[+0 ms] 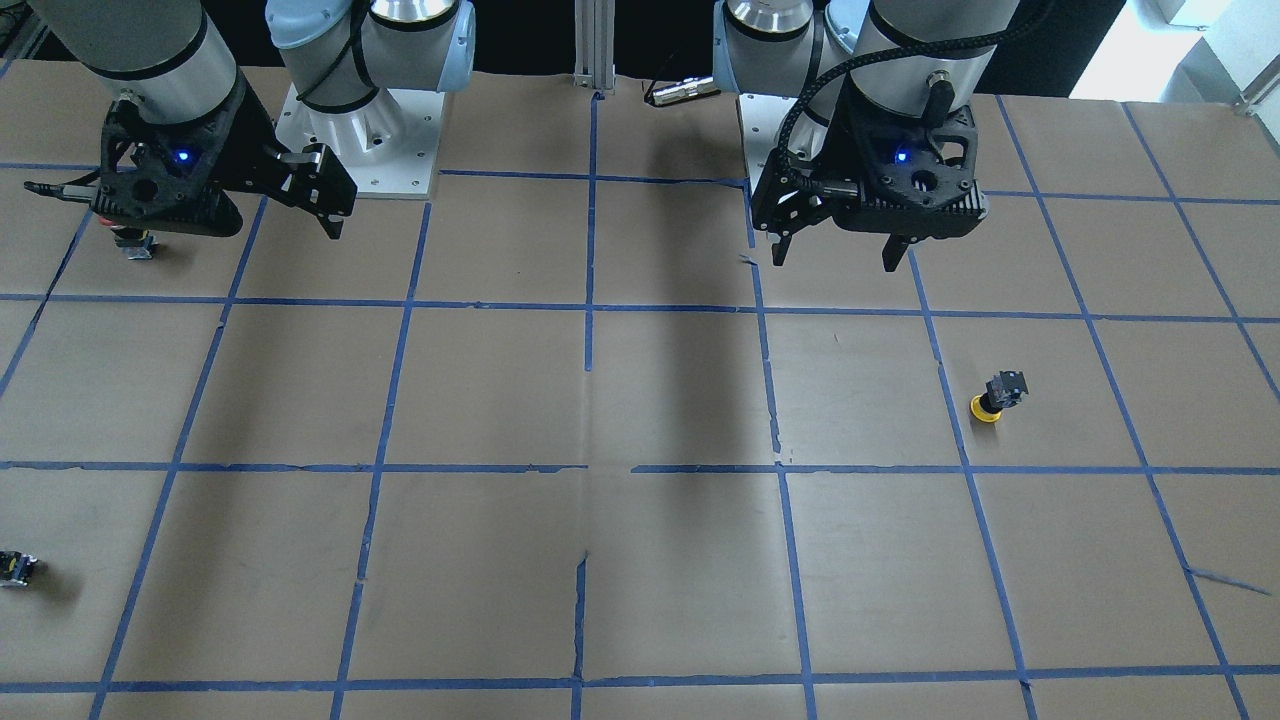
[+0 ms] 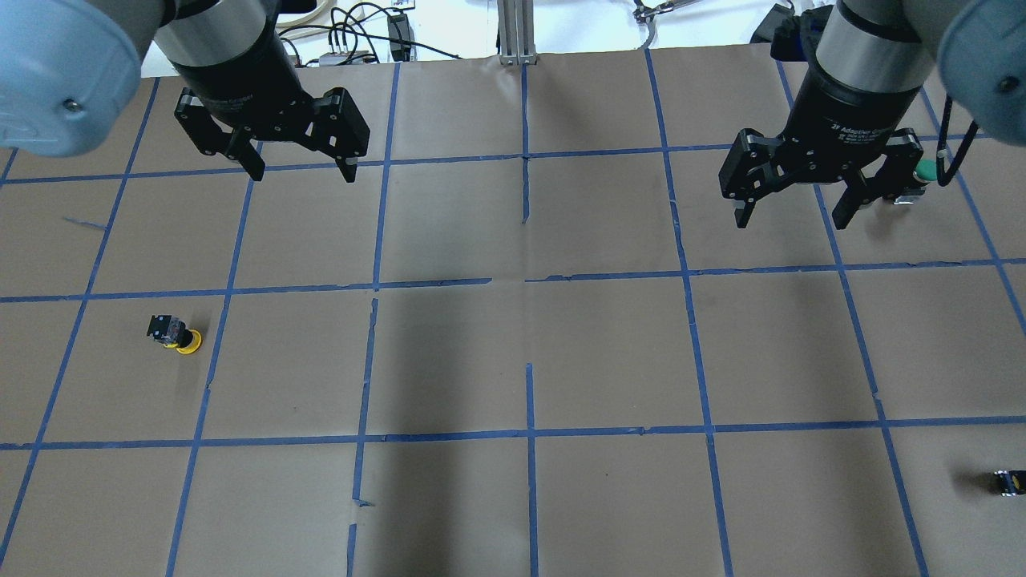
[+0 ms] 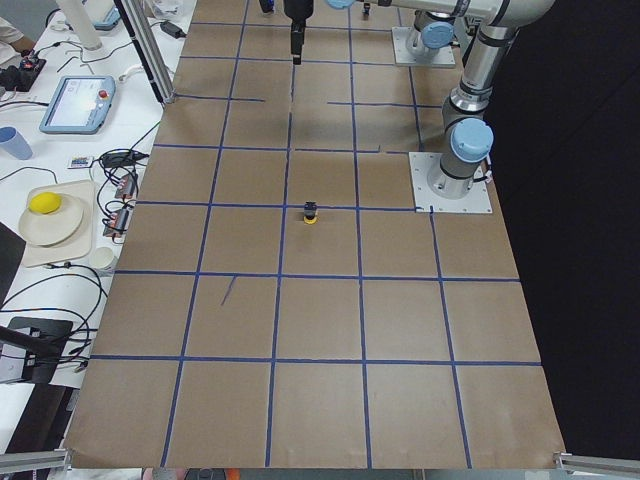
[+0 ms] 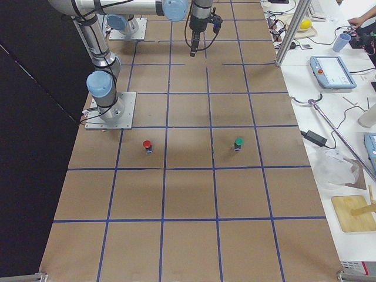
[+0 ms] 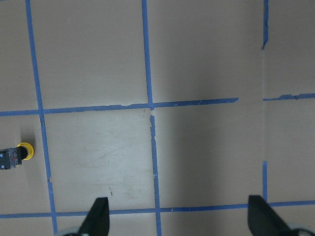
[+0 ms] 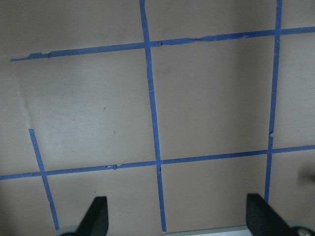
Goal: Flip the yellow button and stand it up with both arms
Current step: 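Move the left gripper toward the yellow button lying on its side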
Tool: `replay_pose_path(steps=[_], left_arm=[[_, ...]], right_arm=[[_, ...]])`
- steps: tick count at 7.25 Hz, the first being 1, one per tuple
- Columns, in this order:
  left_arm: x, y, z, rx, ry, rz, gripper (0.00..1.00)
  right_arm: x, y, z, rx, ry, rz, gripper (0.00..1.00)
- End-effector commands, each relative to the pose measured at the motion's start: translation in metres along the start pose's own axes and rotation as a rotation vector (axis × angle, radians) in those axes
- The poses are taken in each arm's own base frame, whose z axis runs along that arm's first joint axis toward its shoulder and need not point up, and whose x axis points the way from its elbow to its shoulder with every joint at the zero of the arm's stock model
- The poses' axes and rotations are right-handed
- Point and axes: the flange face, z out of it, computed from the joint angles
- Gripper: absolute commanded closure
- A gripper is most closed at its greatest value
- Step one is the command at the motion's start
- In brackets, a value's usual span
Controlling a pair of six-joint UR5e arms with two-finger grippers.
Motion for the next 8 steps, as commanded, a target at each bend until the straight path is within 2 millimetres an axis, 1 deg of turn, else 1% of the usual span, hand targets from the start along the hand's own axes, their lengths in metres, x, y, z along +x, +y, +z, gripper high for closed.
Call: replay_pose_path(steps=[1, 2, 3, 4, 5, 6, 7, 8], left_arm=[[-0.002, 0.000, 0.001, -0.003, -0.001, 0.018, 0.01], [-0.005, -0.001, 0.004, -0.007, -0.004, 0.010, 0.01], [-0.033, -0.007, 0.016, -0.021, -0.005, -0.044, 0.01], [-0.083, -0.010, 0.033, -0.046, -0.002, -0.079, 0.01], [-0.122, -0.009, 0.044, -0.056, 0.000, -0.082, 0.01], [-0.157, -0.018, 0.057, -0.028, -0.007, -0.129, 0.01], [-0.194, -0.012, 0.078, -0.064, 0.003, -0.165, 0.01], [-0.240, -0.001, 0.110, -0.072, 0.014, -0.141, 0.01]], right_arm=[[0.000, 0.000, 0.000, 0.000, -0.002, 0.000, 0.00], [0.000, -0.001, 0.000, 0.002, -0.004, 0.002, 0.00], [0.000, -0.001, 0.000, 0.002, -0.004, 0.000, 0.00], [0.001, -0.001, 0.001, 0.000, -0.002, 0.002, 0.00], [0.003, -0.001, 0.001, 0.001, 0.008, 0.003, 0.00], [0.003, -0.001, 0.001, -0.001, 0.003, 0.006, 0.00], [0.004, -0.001, 0.000, 0.001, 0.006, 0.008, 0.00], [0.004, -0.001, 0.000, 0.002, 0.008, 0.009, 0.00]])
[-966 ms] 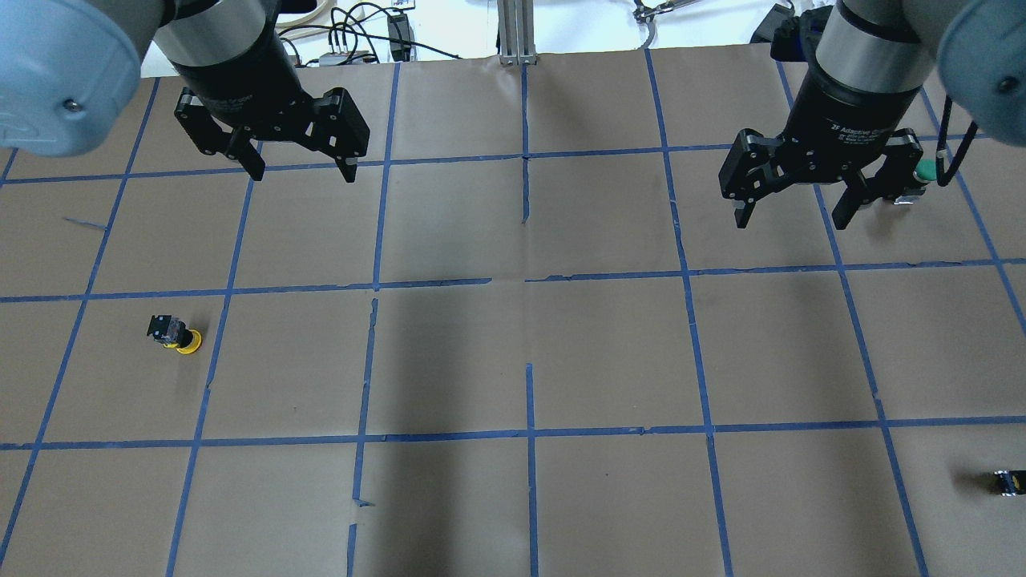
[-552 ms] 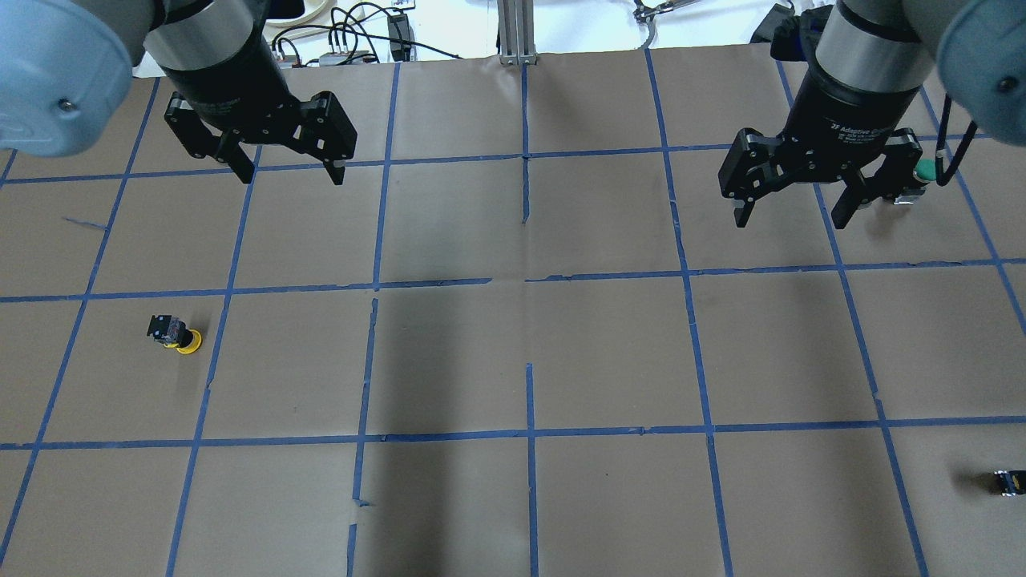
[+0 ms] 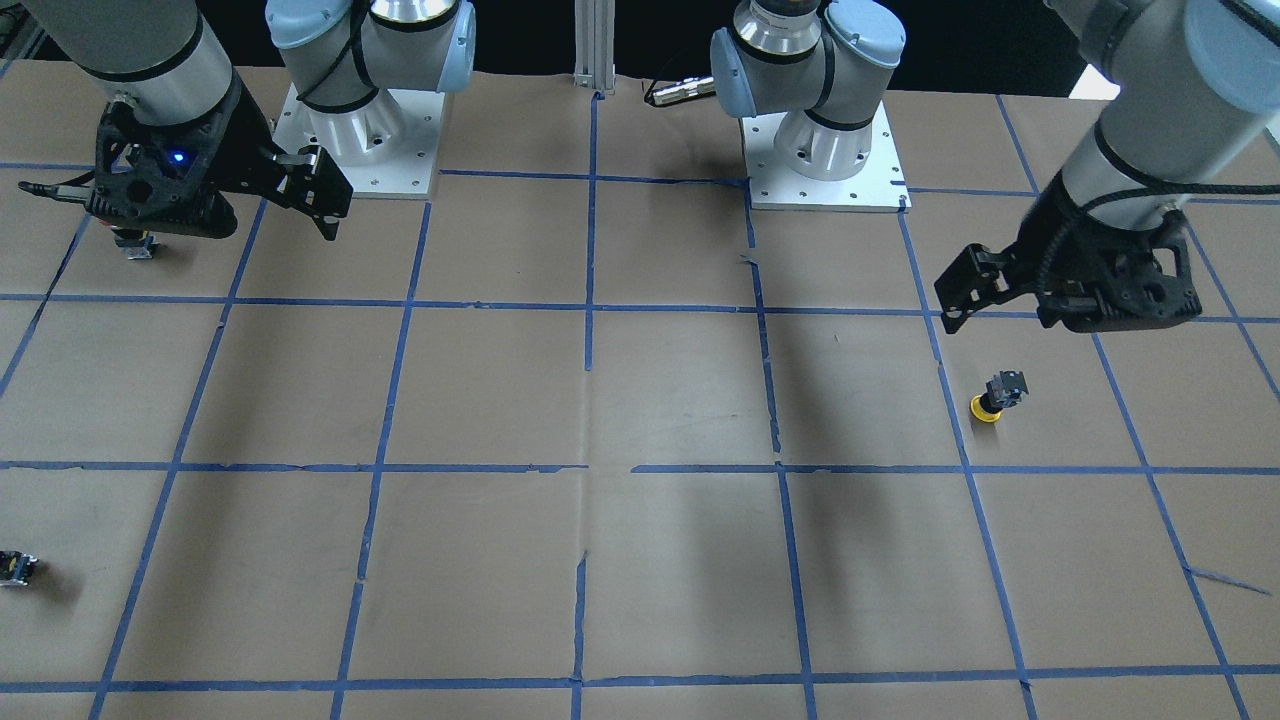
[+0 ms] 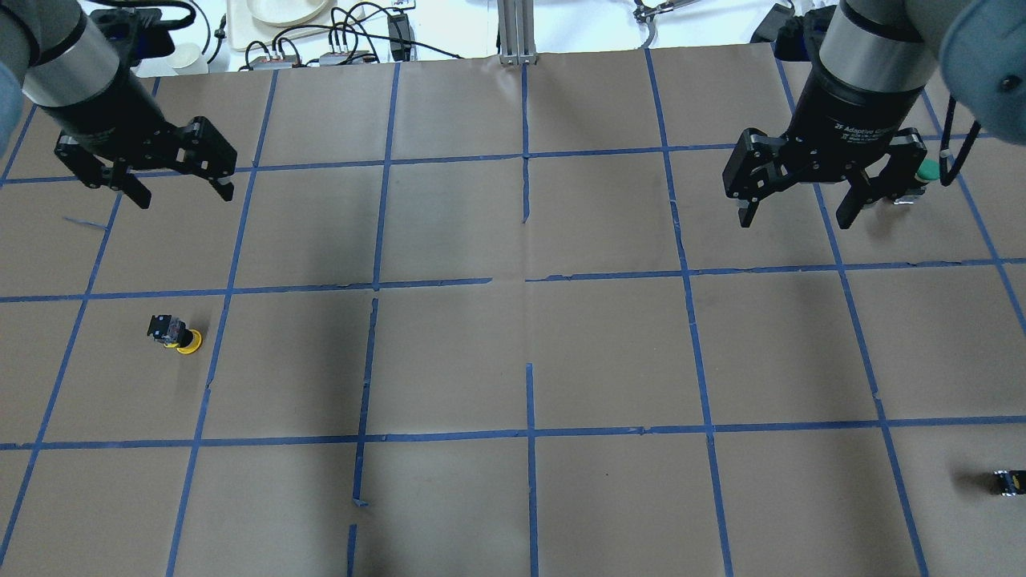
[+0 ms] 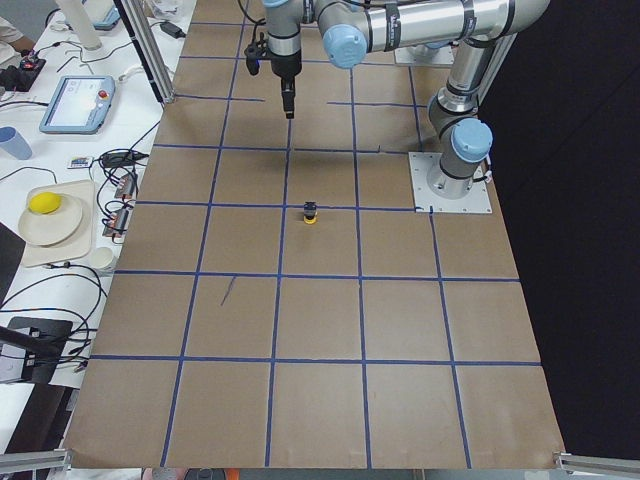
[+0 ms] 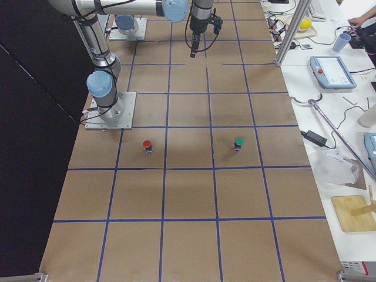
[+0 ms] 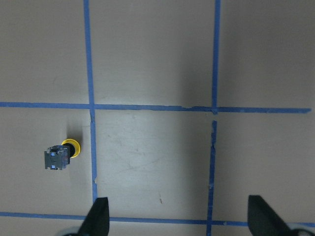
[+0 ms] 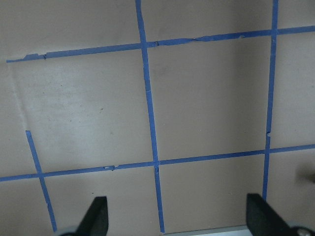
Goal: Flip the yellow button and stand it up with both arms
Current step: 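Lower the left gripper over the yellow button and close on its body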
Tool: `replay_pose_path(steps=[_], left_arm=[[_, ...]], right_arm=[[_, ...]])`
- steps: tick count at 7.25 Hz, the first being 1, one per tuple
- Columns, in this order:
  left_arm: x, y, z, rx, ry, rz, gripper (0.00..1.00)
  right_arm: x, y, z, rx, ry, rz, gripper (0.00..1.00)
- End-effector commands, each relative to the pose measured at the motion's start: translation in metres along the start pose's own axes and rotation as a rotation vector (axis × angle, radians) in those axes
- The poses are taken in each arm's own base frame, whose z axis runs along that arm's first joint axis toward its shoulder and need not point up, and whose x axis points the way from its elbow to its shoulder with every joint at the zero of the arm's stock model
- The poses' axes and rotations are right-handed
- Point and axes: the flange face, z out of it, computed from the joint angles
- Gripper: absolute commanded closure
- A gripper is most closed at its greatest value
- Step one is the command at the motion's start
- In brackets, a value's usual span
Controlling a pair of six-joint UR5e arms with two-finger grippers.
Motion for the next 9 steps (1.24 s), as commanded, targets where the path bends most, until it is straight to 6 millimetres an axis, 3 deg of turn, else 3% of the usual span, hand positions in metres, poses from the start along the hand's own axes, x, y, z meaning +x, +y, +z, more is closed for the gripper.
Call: replay_pose_path(steps=[1, 2, 3, 4, 9], left_arm=[[-0.097, 0.008, 0.068, -0.014, 0.015, -0.025, 0.01], [-0.123, 0.010, 0.112, -0.023, 0.023, -0.016, 0.03], [-0.129, 0.008, 0.152, -0.032, 0.027, 0.017, 0.03], [-0.127, 0.010, 0.179, -0.077, 0.048, 0.026, 0.03], [-0.129, 0.009, 0.213, -0.147, 0.065, 0.074, 0.07]], right_arm=[[0.000, 0.000, 0.000, 0.000, 0.000, 0.001, 0.00], [0.000, 0.000, -0.001, 0.003, -0.006, 0.008, 0.00], [0.000, 0.000, 0.000, 0.001, -0.006, 0.008, 0.00], [0.000, -0.001, 0.000, 0.002, 0.002, 0.008, 0.00], [0.002, -0.001, 0.001, -0.001, 0.005, 0.011, 0.00]])
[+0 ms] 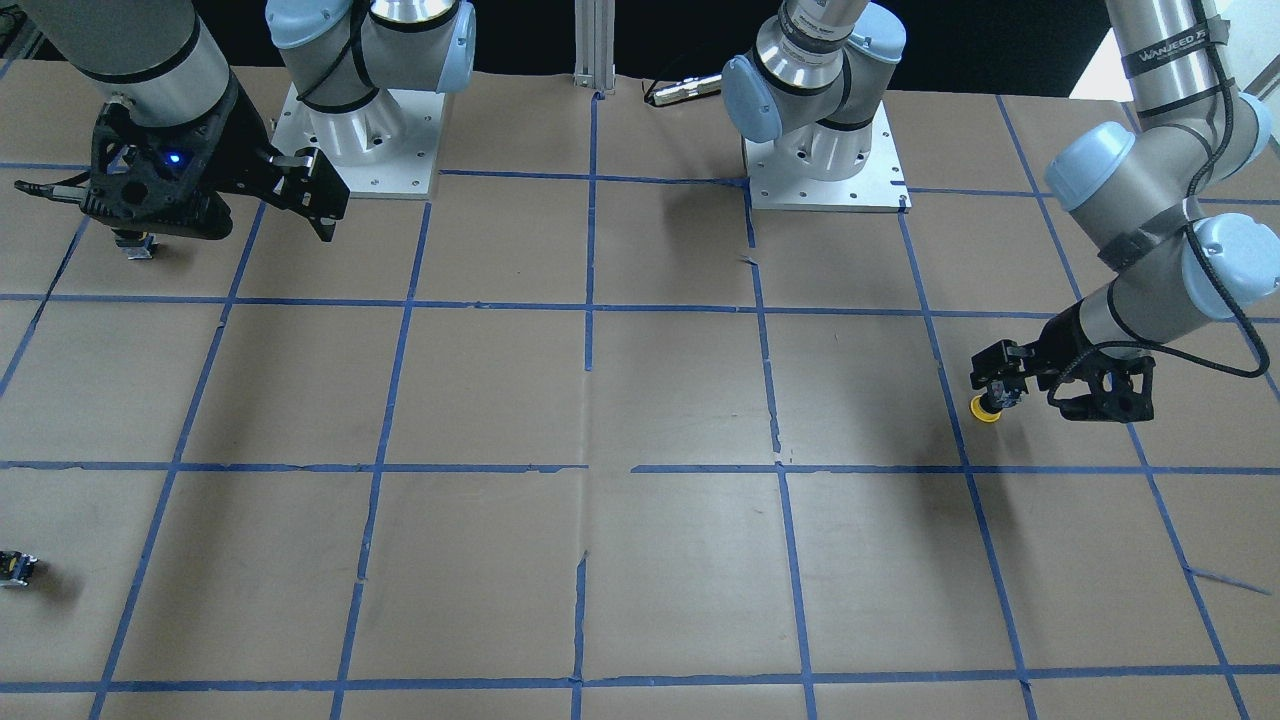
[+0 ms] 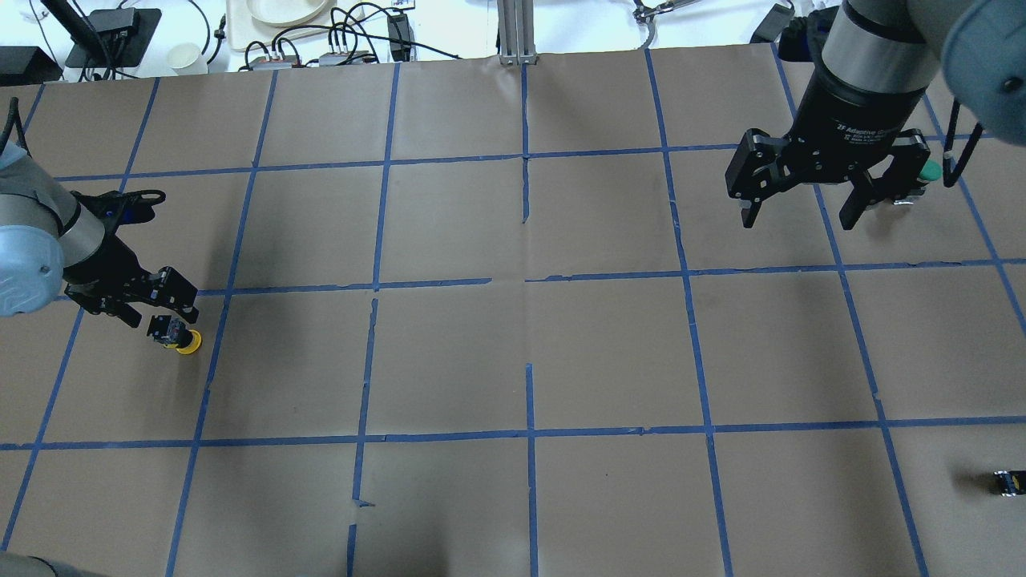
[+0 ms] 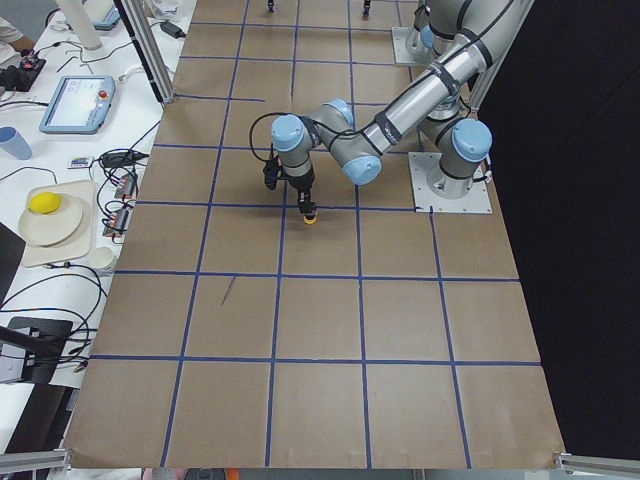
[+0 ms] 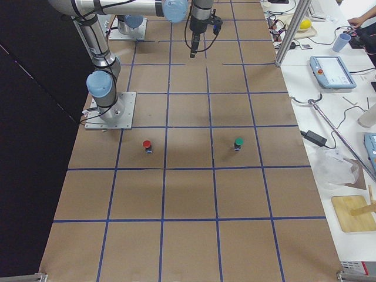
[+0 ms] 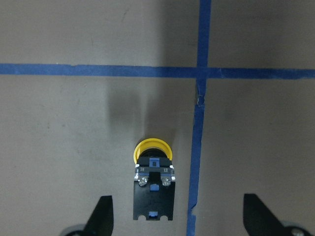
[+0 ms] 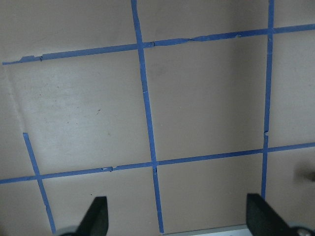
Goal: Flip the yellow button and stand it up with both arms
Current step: 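Lower the left gripper over the yellow button and close on its body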
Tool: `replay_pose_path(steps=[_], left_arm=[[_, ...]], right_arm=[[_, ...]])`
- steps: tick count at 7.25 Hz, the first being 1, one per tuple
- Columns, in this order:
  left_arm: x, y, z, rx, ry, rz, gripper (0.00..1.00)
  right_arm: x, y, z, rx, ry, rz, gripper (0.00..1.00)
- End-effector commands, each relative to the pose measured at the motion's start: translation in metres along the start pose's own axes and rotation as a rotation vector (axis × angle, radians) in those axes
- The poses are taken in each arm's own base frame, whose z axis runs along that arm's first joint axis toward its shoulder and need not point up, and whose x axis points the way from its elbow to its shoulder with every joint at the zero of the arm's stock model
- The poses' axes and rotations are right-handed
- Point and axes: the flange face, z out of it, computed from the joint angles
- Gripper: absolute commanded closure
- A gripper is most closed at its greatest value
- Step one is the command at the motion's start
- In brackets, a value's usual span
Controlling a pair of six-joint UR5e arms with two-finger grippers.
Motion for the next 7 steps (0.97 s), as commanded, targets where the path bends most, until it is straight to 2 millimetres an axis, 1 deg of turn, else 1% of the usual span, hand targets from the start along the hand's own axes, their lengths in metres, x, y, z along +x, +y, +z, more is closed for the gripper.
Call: replay_pose_path(steps=[1, 2, 4, 5, 6, 7], left_arm=[[-0.005, -0.002, 0.012, -0.037, -0.024, -0.001, 0.14], [-0.010, -0.002, 0.008, -0.054, -0.067, 0.001, 0.15], [-0.008, -0.001, 0.005, -0.048, -0.070, 0.008, 0.73], [-0.006, -0.002, 0.004, -0.042, -0.067, 0.010, 0.75], [-0.005, -0.002, 0.003, -0.039, -0.064, 0.013, 0.83], [-0.003, -0.002, 0.001, -0.035, -0.063, 0.015, 0.87]], right_arm=[[0.000, 0.000, 0.000, 0.001, -0.002, 0.000, 0.00], [0.000, 0.000, 0.000, 0.001, 0.000, -0.004, 0.00], [0.001, 0.000, 0.000, 0.001, -0.002, -0.009, 0.00], [0.000, -0.001, 0.000, 0.004, -0.003, 0.002, 0.00], [0.000, -0.001, -0.001, 0.007, -0.005, 0.002, 0.00], [-0.001, -0.002, -0.002, 0.017, -0.010, 0.004, 0.00]])
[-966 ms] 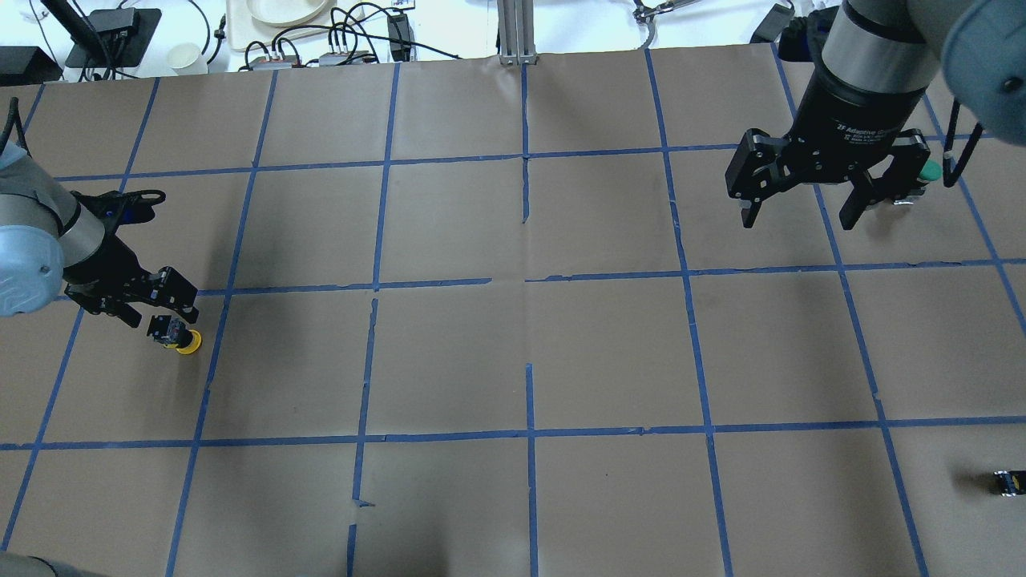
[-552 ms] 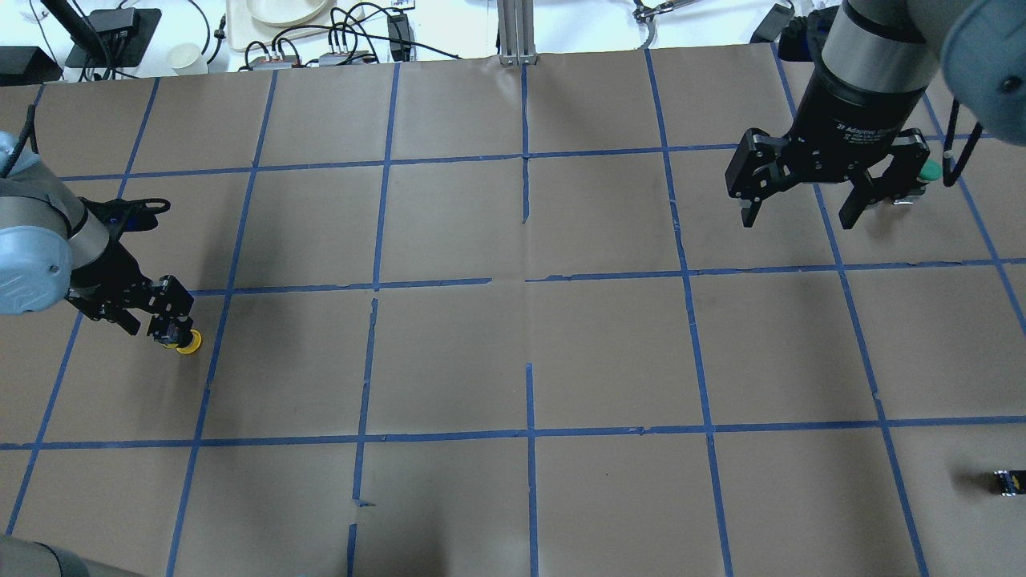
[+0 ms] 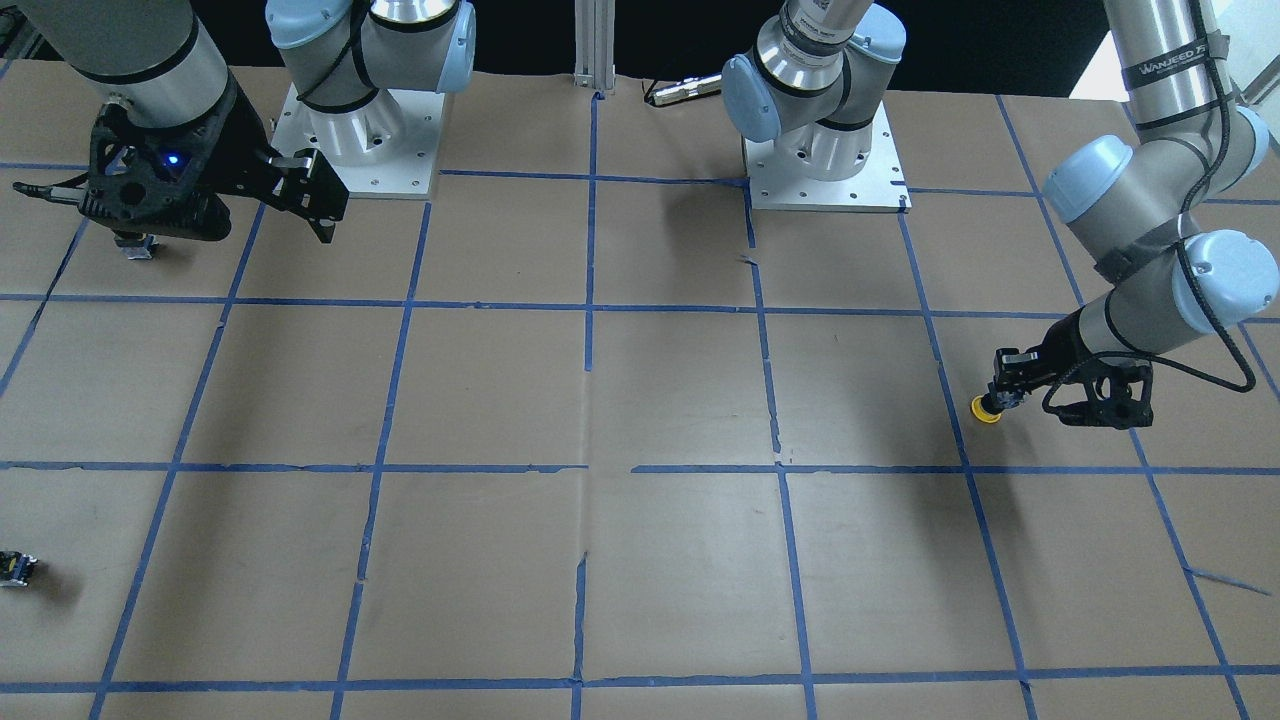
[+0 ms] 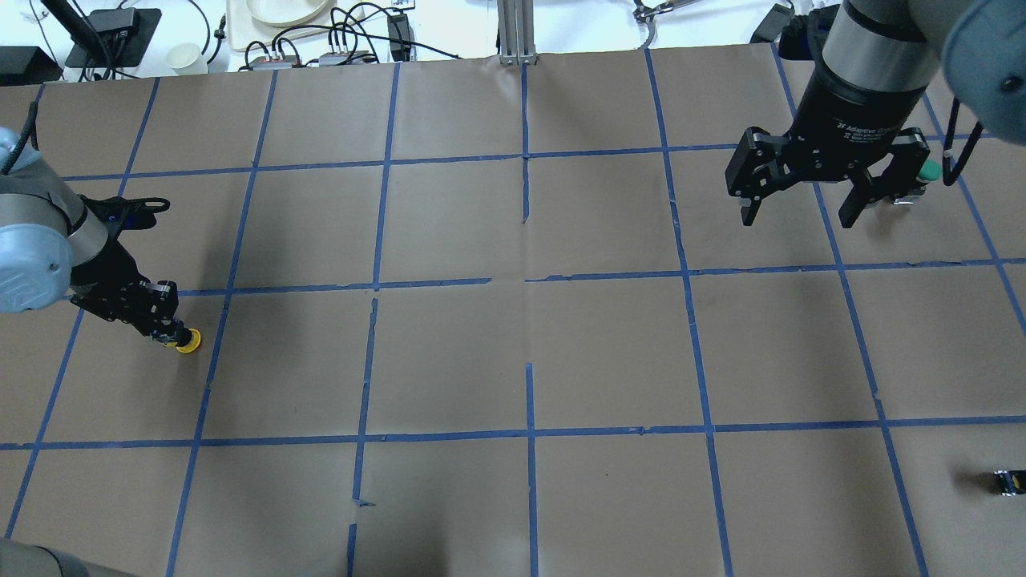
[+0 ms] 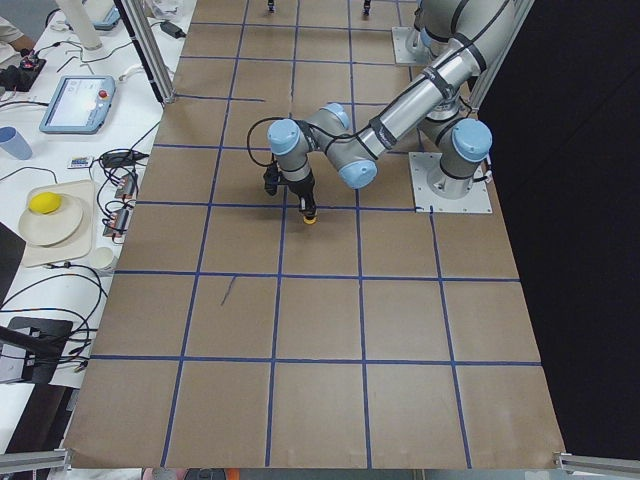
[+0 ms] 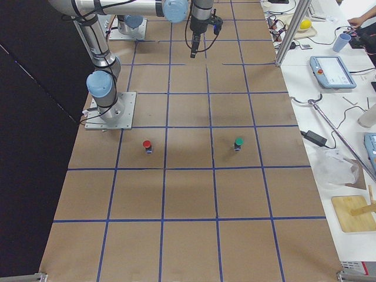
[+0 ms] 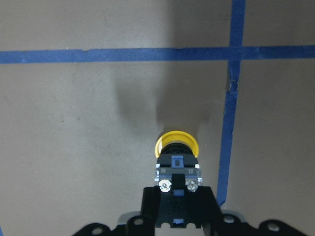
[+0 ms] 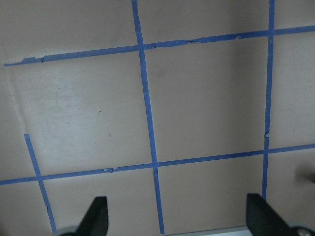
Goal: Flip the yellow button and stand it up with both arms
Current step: 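Lift the yellow button with the left gripper and carry it toward the right gripper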
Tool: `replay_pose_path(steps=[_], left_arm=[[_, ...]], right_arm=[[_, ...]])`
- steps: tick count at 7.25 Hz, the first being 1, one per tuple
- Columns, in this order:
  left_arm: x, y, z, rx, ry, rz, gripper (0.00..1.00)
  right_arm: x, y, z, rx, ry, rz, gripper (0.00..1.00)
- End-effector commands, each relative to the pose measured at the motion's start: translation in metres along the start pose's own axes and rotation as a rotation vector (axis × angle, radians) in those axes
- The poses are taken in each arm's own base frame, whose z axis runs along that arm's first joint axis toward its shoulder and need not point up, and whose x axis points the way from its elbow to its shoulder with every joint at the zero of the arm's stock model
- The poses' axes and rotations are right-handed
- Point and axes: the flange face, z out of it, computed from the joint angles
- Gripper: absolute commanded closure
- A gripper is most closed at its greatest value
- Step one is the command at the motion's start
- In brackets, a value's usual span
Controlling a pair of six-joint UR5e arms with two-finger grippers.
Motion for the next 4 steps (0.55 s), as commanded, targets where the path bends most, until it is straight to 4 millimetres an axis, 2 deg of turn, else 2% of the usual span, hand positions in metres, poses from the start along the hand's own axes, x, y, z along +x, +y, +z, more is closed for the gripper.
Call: replay_pose_path(steps=[1, 2, 4], left_arm=[[0.014, -0.002, -0.012, 0.048, 0.053, 0.017, 0.87], [0.030, -0.003, -0.027, 0.090, 0.109, 0.033, 0.87], [0.078, 0.001, -0.046, 0.130, 0.321, 0.065, 0.91]], right_arm=[[-0.002, -0.004, -0.002, 0.027, -0.012, 0.038, 0.00], [-0.002, -0.010, -0.002, 0.018, -0.022, 0.155, 0.00], [-0.004, -0.013, -0.002, -0.011, -0.127, 0.322, 0.00]])
